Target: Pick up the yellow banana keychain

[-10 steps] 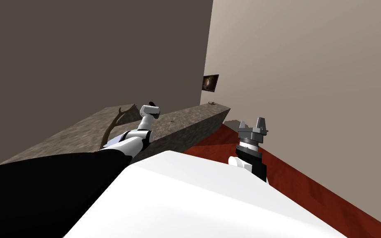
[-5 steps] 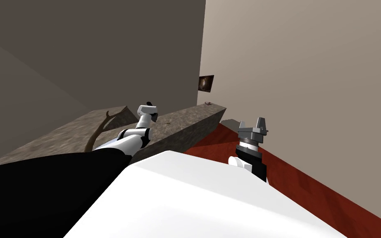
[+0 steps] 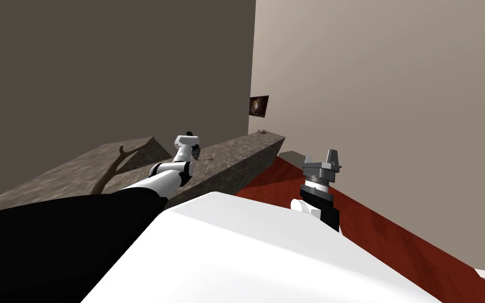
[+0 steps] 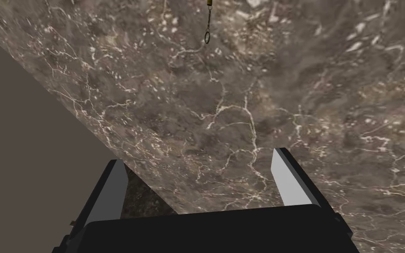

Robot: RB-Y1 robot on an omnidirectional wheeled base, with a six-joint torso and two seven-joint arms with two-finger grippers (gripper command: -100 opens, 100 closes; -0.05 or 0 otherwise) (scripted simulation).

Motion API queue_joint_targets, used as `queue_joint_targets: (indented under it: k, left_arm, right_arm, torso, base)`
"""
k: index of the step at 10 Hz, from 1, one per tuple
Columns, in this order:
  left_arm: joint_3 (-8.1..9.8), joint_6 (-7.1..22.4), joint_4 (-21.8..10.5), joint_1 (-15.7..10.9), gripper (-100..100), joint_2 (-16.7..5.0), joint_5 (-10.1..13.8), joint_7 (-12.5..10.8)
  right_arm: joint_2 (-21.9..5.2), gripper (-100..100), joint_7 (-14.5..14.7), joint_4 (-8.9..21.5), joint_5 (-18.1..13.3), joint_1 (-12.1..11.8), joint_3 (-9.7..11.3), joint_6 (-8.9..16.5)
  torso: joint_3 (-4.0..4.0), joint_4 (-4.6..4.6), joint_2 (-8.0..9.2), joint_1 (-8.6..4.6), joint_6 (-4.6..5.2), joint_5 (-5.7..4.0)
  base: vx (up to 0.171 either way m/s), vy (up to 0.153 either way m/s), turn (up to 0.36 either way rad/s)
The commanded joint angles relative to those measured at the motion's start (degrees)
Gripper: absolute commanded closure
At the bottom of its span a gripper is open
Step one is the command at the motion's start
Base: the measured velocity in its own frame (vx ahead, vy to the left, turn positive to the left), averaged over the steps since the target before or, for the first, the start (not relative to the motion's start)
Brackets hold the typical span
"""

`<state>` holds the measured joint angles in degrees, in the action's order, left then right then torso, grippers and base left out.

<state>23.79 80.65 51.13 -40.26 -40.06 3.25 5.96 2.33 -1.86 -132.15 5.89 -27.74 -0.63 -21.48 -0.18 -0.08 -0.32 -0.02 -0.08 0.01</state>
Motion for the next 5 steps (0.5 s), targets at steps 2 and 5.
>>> queue_joint_targets:
  k: [2, 5]
  left_arm:
    - [1.33, 3.4, -4.4, -1.1, -100, -0.7, 0.0, -0.2]
    - [2.12, 5.4, -7.2, -1.5, -100, -0.8, 0.0, -0.5]
  right_arm:
    - [0.0, 0, 0.0, 0.0, 0.0, 0.0, 0.0, 0.0]
    - [0.0, 0, 0.0, 0.0, 0.0, 0.0, 0.0, 0.0]
  torso:
    - [0.0, -0.01, 0.01, 0.02, -0.02, 0.0]
    - [0.08, 0.03, 0.15, 0.05, -0.04, 0.01]
  base:
    - [0.078, 0.003, -0.099]
    - [0.045, 0.006, -0.049]
